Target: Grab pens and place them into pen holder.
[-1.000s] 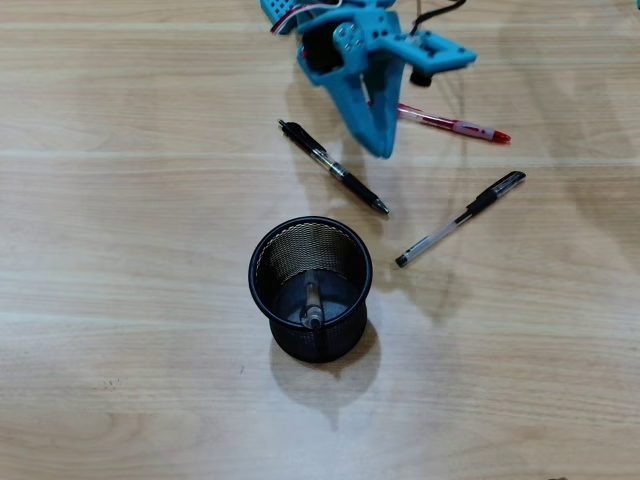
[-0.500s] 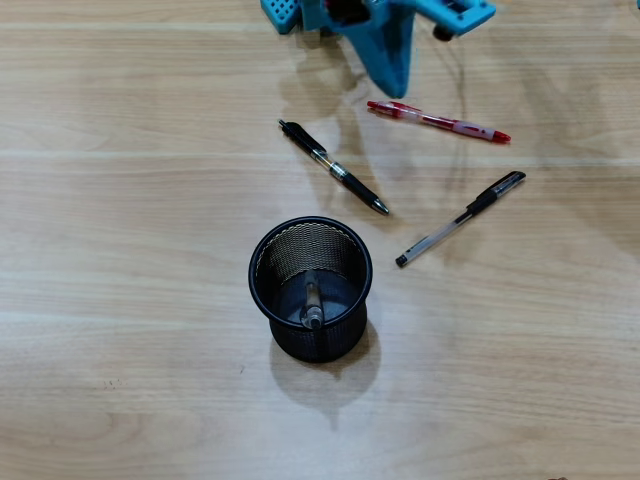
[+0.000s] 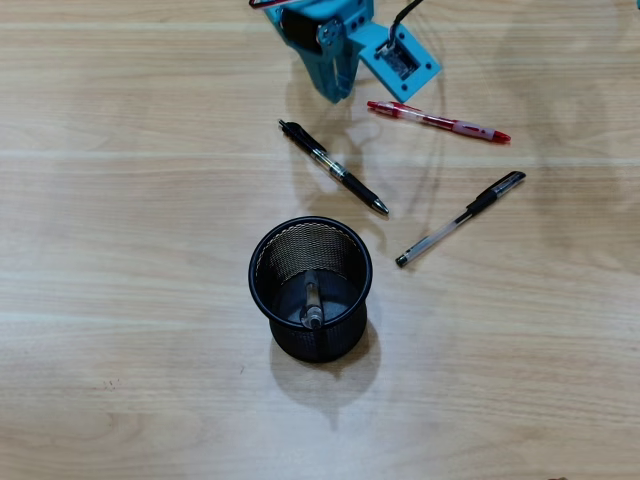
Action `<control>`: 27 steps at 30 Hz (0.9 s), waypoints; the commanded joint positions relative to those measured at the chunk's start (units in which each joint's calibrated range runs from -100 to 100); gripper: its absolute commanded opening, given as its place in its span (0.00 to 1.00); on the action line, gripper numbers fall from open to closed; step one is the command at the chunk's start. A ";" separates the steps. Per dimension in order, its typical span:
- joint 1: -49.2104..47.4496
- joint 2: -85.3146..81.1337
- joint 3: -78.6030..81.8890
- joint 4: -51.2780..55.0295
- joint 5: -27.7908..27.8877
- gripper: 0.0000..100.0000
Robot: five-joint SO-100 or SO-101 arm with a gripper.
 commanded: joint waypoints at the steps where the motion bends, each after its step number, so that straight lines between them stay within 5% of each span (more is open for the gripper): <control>1: -0.19 1.58 -2.69 0.36 0.04 0.19; 27: -3.85 27.39 -10.02 -5.84 -5.82 0.21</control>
